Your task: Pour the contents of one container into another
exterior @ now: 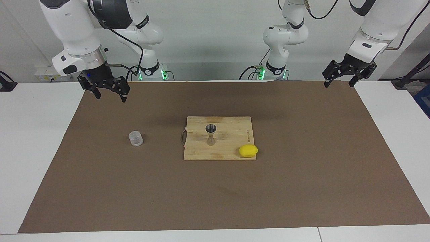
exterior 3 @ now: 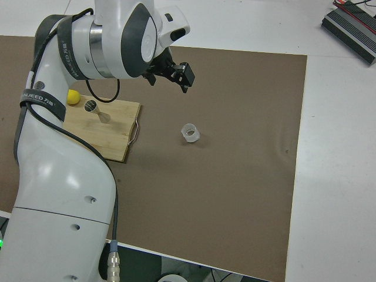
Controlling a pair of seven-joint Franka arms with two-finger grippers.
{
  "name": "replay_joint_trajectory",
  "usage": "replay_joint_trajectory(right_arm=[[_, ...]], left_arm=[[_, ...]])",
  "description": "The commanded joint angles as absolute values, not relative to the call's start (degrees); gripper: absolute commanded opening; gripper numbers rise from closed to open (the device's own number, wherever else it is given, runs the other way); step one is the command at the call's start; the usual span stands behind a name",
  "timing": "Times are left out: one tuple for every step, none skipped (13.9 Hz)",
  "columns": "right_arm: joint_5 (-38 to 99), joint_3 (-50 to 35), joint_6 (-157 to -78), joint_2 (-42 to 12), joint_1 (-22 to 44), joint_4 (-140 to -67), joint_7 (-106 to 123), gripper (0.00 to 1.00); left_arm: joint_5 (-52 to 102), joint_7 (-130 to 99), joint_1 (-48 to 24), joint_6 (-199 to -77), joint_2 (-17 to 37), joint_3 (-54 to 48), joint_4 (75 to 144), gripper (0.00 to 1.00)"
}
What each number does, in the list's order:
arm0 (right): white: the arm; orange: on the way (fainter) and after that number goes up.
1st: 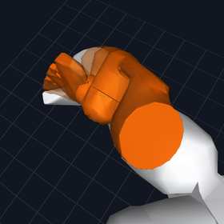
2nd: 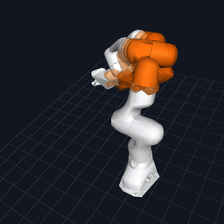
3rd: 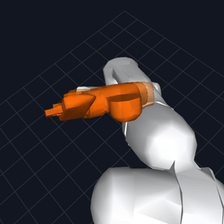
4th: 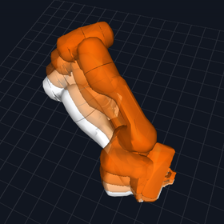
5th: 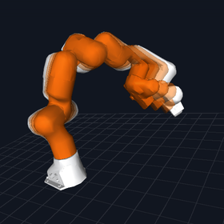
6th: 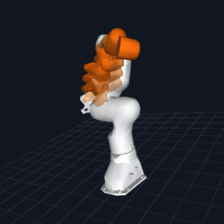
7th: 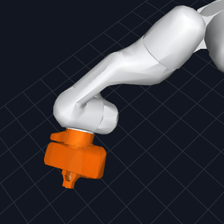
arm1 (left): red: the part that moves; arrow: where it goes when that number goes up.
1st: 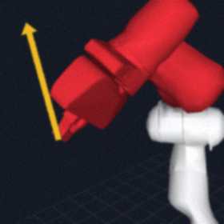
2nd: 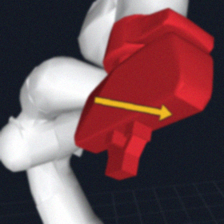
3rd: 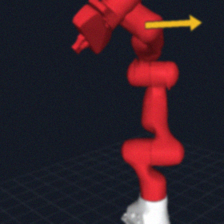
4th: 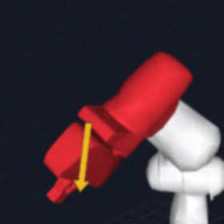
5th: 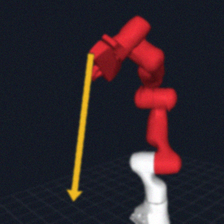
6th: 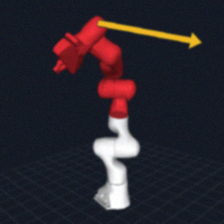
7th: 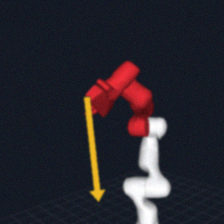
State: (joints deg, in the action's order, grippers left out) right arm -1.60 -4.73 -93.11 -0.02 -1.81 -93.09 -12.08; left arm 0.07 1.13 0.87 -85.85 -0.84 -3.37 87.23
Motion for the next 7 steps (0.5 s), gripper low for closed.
replay_joint_trajectory(right_arm=[[-1.67, -5.01, -92.02, 0.70, -2.11, -94.13, -10.72, 0.99], [-1.50, -5.01, -91.24, 0.88, -2.02, -94.30, -10.98, 0.99], [-1.41, -5.01, -90.80, 0.97, -2.02, -94.31, -10.99, 0.99], [-1.32, -5.01, -90.88, 1.23, -2.02, -94.74, -11.07, 0.99], [-1.32, -5.10, -90.88, 1.23, -1.93, -94.92, -11.07, 0.99], [-1.32, -5.10, -90.88, 1.23, -1.93, -94.83, -11.16, 0.99], [-1.32, -5.10, -90.97, 1.23, -1.93, -94.83, -11.34, 0.99]], left_arm=[[-0.44, 1.14, 0.18, -86.66, -2.20, -2.90, 88.59, 1.00], [-0.44, 1.14, 0.18, -86.66, -2.11, -2.90, 88.68, 1.00], [-0.44, 1.14, 0.18, -86.66, -2.20, -2.90, 88.68, 1.00], [-0.44, 1.06, 0.18, -86.66, -2.11, -2.90, 88.59, 1.00], [-0.44, 1.05, 0.18, -86.75, -2.20, -2.90, 88.59, 1.00], [-0.53, 1.05, 0.18, -86.75, -2.20, -2.90, 88.59, 1.00], [-0.44, 1.05, 0.18, -86.75, -2.20, -2.90, 88.59, 1.00]])
